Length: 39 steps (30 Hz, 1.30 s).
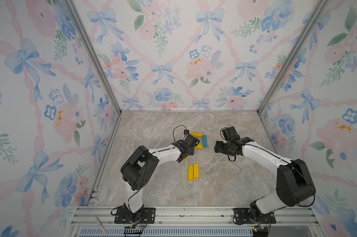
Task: Assemble the number 8 with building blocks
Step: Assemble the building block at the center of the board.
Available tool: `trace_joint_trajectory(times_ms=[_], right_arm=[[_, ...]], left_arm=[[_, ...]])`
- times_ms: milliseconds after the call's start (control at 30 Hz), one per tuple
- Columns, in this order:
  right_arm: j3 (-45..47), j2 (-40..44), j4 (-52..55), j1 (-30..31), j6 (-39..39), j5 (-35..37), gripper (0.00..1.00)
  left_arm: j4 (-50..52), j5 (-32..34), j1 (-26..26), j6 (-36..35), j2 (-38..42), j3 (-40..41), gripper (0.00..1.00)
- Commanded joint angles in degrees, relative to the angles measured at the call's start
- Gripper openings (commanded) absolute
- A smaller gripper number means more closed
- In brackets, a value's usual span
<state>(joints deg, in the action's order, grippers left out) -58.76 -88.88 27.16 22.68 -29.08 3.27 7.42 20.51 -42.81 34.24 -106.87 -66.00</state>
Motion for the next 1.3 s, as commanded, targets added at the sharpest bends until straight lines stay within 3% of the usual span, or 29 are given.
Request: trace_joint_trajectory(times_ms=[0, 767, 967, 1267], right_arm=[[-0.67, -1.6, -0.25, 0.75, 0.6, -0.27, 0.77], [-1.31, -2.88, 0.03, 0.99, 0.56, -0.19, 0.77], [-1.01, -3.05, -0.08, 1.02, 0.52, -0.19, 0.77], [-0.96, -3.4, -0.17, 1.05, 0.58, -0.24, 0.77]], left_arm=[[1.99, 0.0, 0.5, -0.23, 1.57, 1.92, 0.57], [1.84, -1.18, 0.36, 0.74, -4.4, 1.97, 0.51], [1.89, -1.17, 0.36, 0.9, -4.5, 1.91, 0.44], [1.88, -2.12, 0.25, 1.27, -5.38, 0.44, 0.41]])
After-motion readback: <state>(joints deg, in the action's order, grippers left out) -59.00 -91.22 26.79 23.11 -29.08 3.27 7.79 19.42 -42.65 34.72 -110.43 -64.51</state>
